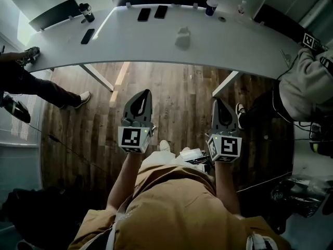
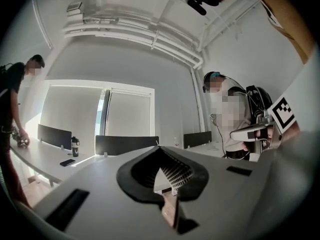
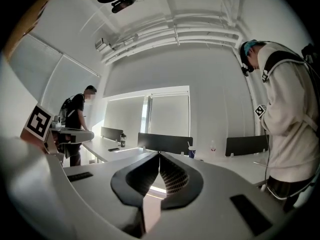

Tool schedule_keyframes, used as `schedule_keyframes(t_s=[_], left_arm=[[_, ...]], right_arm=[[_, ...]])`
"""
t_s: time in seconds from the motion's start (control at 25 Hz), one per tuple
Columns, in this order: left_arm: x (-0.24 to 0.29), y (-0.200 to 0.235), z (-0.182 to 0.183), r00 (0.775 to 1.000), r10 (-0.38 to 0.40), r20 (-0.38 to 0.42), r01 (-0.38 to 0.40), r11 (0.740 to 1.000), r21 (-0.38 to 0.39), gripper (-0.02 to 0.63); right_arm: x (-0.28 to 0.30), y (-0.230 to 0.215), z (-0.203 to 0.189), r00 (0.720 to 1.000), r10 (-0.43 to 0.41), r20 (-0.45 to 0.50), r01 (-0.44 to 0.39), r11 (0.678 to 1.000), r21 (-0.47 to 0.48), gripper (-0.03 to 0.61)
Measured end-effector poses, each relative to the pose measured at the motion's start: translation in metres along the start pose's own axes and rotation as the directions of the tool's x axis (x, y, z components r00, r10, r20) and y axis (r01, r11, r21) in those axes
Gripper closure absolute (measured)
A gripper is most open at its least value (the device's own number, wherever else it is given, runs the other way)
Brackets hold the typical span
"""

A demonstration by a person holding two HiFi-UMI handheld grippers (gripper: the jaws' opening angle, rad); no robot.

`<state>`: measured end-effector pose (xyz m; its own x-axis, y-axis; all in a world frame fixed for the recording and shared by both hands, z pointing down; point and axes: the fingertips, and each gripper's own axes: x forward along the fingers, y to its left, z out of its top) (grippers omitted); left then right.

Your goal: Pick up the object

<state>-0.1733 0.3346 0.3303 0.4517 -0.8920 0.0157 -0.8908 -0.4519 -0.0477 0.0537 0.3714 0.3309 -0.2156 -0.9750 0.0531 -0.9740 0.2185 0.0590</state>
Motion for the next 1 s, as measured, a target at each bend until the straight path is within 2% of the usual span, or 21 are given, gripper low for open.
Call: schedule_keyframes(t_s=[0.28,0.56,0.88,1.0], left_arm=[[0.014,0.021,-0.012,0.999,0.034,-0.017,-0.034,0.999,0.002,0.607],[0.057,0.029,-0.013,0.997,0.067,-0.029,-0.067,0.998,0.005,0.607],[0.131,0.031,-0.007,0.992,0.121,-0.026,-0.121,0.993,0.008,0.607],[0.15,0.033,0.001,0.994,0.111,-0.021,-0.111,0.994,0.013,0.607]], right_arm=[[0.028,0.003,0.001,0.999,0.035,0.008,-0.035,0.999,0.009,0.568],[0.072,-0.018,-0.014,0.997,0.07,-0.037,-0.07,0.998,0.002,0.568],[0.132,-0.072,-0.01,0.997,0.073,-0.003,-0.073,0.997,0.022,0.568],[0.147,-0.085,-0.005,0.997,0.074,0.002,-0.074,0.997,0.014,0.568]])
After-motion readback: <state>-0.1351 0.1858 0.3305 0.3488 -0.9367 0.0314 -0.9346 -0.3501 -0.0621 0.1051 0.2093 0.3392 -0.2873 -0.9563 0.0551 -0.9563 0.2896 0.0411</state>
